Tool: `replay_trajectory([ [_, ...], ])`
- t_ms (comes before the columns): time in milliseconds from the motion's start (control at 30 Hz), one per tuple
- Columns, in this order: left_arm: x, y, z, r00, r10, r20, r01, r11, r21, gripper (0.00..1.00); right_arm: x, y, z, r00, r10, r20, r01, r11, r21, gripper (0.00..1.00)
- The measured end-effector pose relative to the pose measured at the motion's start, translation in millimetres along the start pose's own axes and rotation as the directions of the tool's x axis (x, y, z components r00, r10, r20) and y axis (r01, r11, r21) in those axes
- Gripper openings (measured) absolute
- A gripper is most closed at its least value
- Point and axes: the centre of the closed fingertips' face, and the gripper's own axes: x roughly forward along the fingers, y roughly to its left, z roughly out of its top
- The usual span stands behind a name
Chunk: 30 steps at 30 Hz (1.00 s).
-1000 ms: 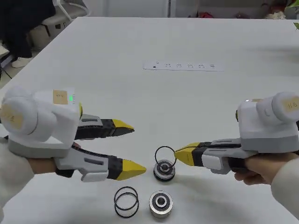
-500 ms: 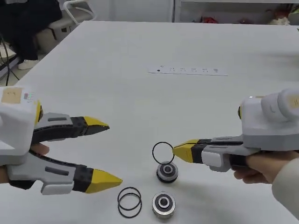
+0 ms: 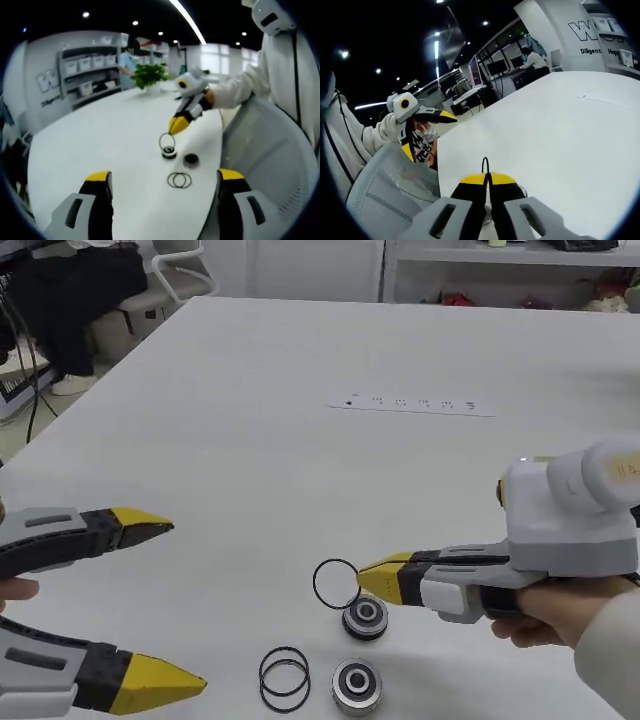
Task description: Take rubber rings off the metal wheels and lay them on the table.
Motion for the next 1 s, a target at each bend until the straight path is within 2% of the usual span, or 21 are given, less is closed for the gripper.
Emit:
replay_trajectory([
  [267,-8.0,-6.3,-11.3,0.9993,0.037,0.012,-0.036,0.998,-0.041,0.96,11.2,15.4,-8.2,0.9983,0.040,-0.043,-0.041,0.999,-0.018,0.00],
  [600,-16.8,-6.3,-18.2,0.9967,0.076,0.028,-0.073,0.994,-0.077,1.00,24.7,32.0,-24.8,0.9897,0.091,-0.111,-0.095,0.995,-0.035,0.00],
  [1000,-21.1,-6.5,-31.5,0.9955,0.094,0.013,-0.093,0.991,-0.092,1.00,36.4,54.1,-54.9,0.9651,0.150,-0.214,-0.164,0.985,-0.048,0.00],
])
